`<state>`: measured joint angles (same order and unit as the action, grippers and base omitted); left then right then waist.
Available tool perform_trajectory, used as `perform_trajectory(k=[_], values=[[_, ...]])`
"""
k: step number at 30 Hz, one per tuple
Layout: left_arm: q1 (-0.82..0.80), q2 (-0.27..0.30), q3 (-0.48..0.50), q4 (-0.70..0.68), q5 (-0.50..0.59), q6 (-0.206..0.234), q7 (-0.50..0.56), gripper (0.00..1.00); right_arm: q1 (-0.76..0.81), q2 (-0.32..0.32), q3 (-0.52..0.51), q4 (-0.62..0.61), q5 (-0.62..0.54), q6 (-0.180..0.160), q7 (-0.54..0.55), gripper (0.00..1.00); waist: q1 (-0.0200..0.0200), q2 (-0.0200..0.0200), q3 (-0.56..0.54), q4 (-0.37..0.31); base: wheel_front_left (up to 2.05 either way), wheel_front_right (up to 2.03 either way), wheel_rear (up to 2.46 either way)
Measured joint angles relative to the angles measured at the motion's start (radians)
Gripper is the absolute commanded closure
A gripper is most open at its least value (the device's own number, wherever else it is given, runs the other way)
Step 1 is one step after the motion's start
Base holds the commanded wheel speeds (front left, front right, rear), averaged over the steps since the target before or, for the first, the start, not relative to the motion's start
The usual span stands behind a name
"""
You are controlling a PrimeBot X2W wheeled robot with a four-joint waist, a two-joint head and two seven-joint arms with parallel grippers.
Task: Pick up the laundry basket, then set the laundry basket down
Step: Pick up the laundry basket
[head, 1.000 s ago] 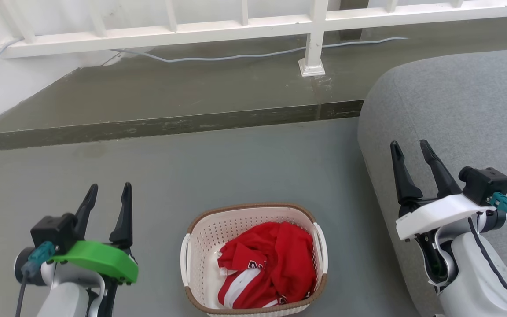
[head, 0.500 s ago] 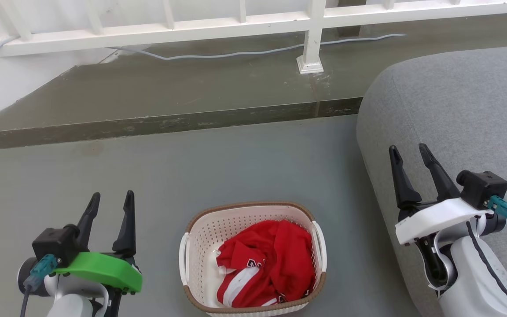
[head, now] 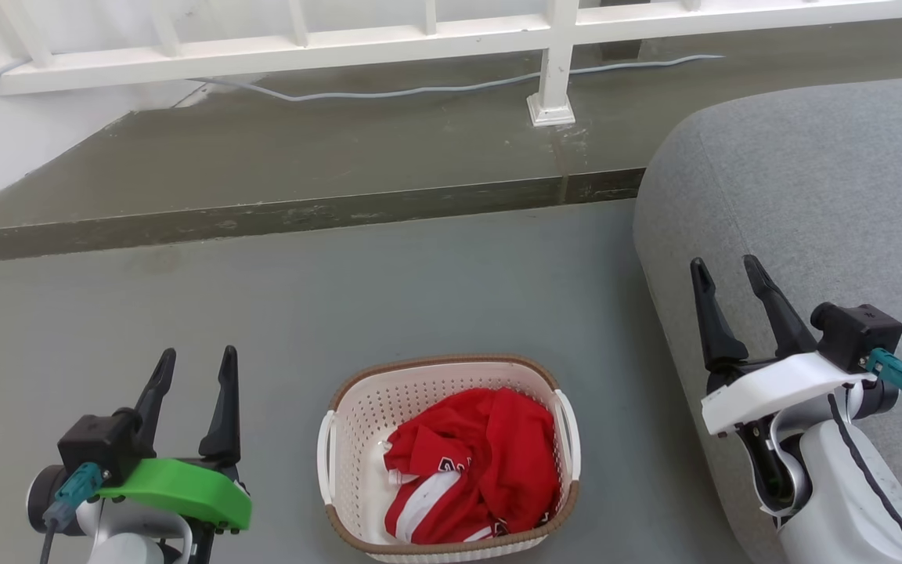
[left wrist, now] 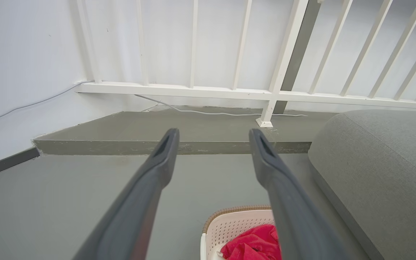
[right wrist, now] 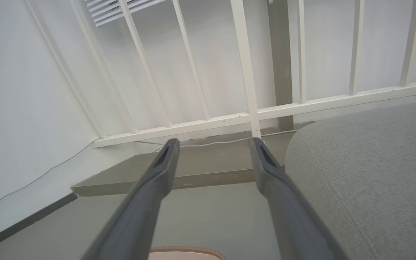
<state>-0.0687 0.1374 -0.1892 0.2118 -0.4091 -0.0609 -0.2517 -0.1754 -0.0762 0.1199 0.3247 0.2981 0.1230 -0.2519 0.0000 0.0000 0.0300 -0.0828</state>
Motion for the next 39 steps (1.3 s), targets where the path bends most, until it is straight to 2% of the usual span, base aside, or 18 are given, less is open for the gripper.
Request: perform_trajectory(k=[16,29,39], values=[[0.014,-0.019,0.025,-0.032,0.005,-0.007,0.000,0.00,0.000,0.006,0.007,-0.005,0.000,0.000,0.000,0.00,0.0000,0.0000,0.040,-0.008,0.00,0.00,0.00],[0.000,-0.014,0.020,-0.040,0.011,-0.023,0.000,0.00,-0.012,0.010,0.002,-0.016,0.002,0.000,0.000,0.00,0.0000,0.0000,0.155,-0.013,0.00,0.00,0.00],[-0.089,0.002,-0.004,0.007,0.012,-0.036,0.001,0.00,-0.072,0.011,-0.005,0.009,0.002,0.000,0.000,0.00,0.0000,0.0000,0.280,-0.014,0.00,0.00,0.00]])
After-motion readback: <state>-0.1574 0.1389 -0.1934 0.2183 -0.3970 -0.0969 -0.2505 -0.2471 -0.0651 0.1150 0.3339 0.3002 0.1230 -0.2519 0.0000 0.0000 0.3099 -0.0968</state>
